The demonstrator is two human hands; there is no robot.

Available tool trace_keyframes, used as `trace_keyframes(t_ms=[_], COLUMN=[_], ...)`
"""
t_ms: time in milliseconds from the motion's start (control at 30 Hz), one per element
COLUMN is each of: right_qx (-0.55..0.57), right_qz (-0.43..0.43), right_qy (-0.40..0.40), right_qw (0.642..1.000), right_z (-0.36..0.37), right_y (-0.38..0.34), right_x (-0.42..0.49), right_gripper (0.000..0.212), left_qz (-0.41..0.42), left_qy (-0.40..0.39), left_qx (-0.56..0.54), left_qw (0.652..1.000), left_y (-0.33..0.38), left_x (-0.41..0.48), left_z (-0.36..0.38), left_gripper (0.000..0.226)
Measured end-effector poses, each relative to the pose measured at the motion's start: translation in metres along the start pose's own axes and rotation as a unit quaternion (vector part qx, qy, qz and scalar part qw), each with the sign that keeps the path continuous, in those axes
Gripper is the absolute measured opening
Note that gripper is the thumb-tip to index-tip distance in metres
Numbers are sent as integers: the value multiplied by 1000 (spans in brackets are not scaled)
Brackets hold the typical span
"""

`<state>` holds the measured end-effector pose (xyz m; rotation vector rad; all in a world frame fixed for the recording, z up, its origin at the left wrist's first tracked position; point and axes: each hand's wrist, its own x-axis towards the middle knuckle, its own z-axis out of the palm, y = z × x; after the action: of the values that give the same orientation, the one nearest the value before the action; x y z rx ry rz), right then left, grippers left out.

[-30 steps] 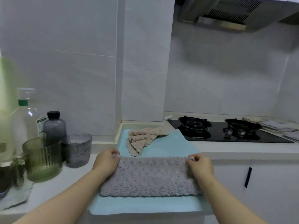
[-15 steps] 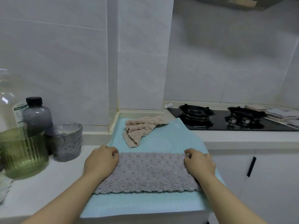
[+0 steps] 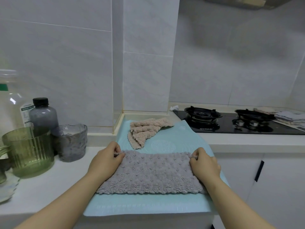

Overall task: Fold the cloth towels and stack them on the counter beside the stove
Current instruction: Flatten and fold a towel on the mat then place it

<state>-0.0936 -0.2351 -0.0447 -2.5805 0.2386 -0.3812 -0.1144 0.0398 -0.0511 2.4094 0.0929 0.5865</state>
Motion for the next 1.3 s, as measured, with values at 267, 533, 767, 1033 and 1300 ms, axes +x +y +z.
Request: trace_keyframes(t_ms=[267, 533, 767, 1033, 1300], right_qx=[297, 237, 114, 18, -115], right_qz=[44, 19, -10, -32, -83], right_qy=[-64, 4, -103, -69, 13], right_qw=[952, 971, 988, 997, 990], right_z=[-23, -18, -13, 3, 4], right_y=[6, 1, 8, 6, 2], right_x=[19, 38, 38, 46, 47], right_gripper=[27, 43, 29, 37, 27], left_qz=[-37, -49, 111, 78, 83], left_qy=[-17, -71, -216, -262, -258], left_qx=[-152, 64, 171, 254, 258], left_qw=[988, 994, 955, 928, 927], left_y=[-3, 14, 46, 36, 35], left_x=[14, 40, 18, 5, 4], left_z=[-17, 2, 16, 30, 30], left_gripper=[14, 37, 51, 59, 60])
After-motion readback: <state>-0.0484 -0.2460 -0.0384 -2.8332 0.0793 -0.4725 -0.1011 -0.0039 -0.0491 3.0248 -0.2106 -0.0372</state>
